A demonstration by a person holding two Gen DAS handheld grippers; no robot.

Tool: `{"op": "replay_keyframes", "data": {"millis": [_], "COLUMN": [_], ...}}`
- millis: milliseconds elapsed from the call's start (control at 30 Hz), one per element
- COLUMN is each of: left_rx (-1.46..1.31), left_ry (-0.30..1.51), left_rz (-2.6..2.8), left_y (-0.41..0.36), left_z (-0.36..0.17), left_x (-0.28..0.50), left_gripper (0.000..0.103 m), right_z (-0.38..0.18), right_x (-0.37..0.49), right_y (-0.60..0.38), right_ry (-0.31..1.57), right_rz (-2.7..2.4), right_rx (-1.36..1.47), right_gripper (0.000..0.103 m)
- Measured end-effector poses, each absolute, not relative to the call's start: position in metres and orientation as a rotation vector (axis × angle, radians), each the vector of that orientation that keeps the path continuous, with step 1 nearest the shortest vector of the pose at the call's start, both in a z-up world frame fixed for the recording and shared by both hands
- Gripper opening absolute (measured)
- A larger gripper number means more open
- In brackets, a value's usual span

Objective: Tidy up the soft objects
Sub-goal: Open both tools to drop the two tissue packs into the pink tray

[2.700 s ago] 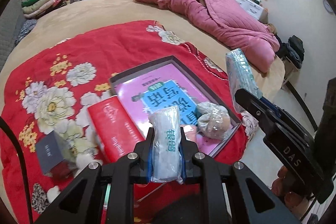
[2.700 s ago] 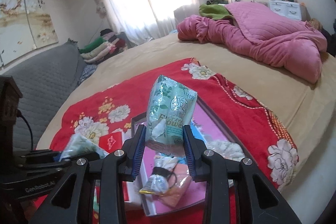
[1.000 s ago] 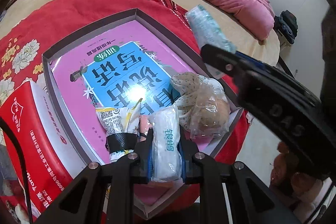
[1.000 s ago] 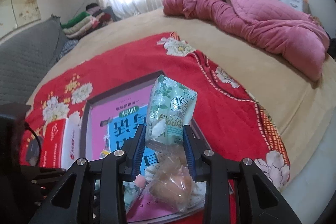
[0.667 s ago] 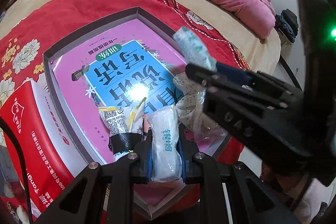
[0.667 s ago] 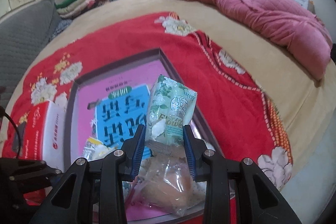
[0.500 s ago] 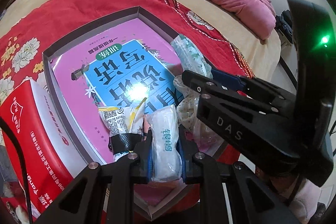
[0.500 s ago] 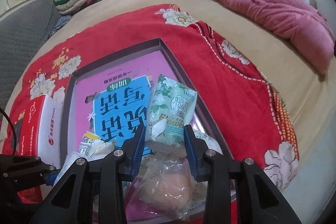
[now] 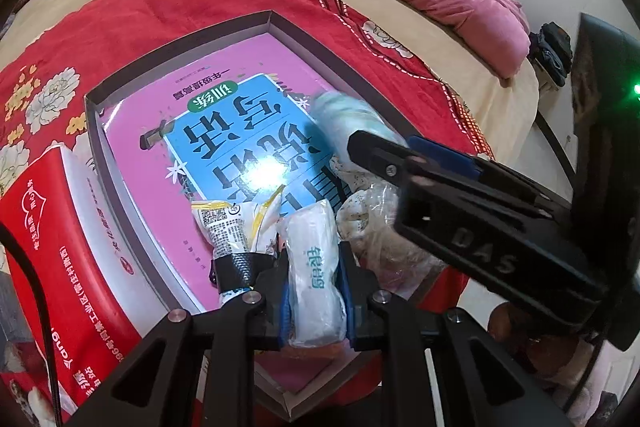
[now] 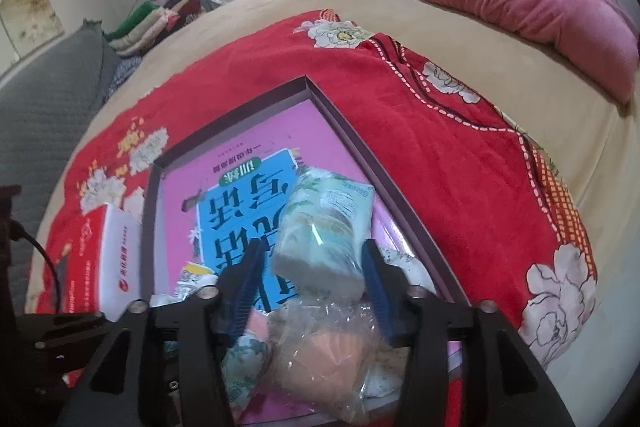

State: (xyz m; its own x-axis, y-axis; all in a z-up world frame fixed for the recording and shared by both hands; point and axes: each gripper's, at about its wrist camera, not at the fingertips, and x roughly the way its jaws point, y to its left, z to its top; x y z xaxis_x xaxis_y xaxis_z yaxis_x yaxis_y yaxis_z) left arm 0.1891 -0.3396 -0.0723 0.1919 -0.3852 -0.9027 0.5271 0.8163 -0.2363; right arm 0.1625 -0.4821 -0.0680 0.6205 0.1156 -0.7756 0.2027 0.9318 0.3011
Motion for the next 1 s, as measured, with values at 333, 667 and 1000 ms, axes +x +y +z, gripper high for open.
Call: {"op": "replay_keyframes", "data": {"millis": [333, 667, 1000], "left_rx": [0.146, 0.182, 0.205], "left_ry": [1.229, 1.209, 1.179], "left_rz": [-0.609, -0.593, -0.579], "left_y": [-0.336, -0.337, -0.333], "left_z": [-0.074, -0.069, -0.060], "left_x": [0.188, 0.183, 0.178], "left_gripper": [0.029, 0.039, 0.052], "right_z": [-0.049, -0.039, -0.033], "right_x": [0.145, 0.136, 0.127], "right_y": [-0.494, -0.498, -0.500], "right_ry": [0.841, 0.817, 0.809], "right_rz": [-0.071, -0.075, -0.092], "right_rx": [0.453, 0.464, 0.458], "right_gripper": [0.059, 0.060, 0.060]}}
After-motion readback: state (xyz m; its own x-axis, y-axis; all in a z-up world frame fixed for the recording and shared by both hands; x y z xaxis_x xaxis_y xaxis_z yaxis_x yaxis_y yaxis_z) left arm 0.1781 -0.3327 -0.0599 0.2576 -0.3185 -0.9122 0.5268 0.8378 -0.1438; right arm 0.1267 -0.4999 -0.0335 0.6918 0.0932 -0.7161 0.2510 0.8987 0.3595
